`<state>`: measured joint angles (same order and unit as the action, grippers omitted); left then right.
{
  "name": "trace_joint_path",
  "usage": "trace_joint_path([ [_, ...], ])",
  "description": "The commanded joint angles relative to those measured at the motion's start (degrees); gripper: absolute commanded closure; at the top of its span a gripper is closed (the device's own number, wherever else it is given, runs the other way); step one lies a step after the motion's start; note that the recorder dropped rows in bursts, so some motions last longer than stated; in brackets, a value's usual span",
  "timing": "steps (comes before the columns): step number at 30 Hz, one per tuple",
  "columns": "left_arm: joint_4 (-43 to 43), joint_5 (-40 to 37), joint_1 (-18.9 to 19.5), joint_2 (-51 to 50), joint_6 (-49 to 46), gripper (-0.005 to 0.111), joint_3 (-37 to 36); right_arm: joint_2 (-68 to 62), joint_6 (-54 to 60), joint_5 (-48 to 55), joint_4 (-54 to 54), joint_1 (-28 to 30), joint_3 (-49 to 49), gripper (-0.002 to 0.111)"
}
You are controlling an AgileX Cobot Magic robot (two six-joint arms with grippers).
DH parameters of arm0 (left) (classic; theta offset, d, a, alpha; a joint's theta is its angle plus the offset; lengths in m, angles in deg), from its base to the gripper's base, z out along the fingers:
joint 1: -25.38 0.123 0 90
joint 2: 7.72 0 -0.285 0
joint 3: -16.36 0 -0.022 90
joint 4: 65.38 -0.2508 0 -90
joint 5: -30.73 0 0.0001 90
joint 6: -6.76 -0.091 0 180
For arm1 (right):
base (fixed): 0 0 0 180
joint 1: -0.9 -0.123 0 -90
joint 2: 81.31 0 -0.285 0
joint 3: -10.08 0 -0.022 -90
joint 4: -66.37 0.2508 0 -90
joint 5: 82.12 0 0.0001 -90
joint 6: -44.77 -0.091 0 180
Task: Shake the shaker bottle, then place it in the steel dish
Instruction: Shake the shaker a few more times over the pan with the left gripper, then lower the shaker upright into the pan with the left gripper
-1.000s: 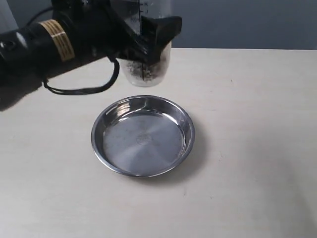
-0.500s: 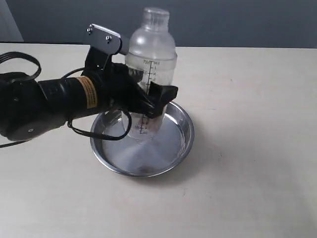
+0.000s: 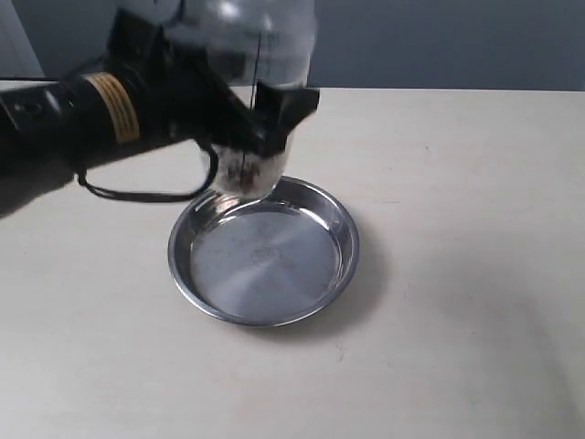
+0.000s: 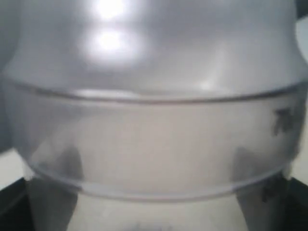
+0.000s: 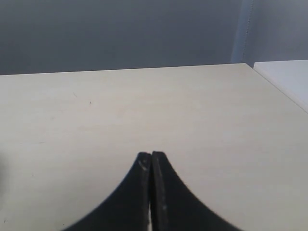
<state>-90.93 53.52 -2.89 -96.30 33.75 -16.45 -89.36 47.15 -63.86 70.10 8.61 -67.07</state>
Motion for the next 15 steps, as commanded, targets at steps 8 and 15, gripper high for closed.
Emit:
trace_joint_path([
  [8,1.8,21.5,-0.3,-7.6,-5.4,0.106,-4.2,0.3,0.1,-0.8,0.0,0.2,-0.1,0.109],
  [15,4.8,25.7,-0.3,-19.2,-11.0,0.106,-4.2,0.3,0.1,-0.8,0.0,0.2,-0.1,0.109],
])
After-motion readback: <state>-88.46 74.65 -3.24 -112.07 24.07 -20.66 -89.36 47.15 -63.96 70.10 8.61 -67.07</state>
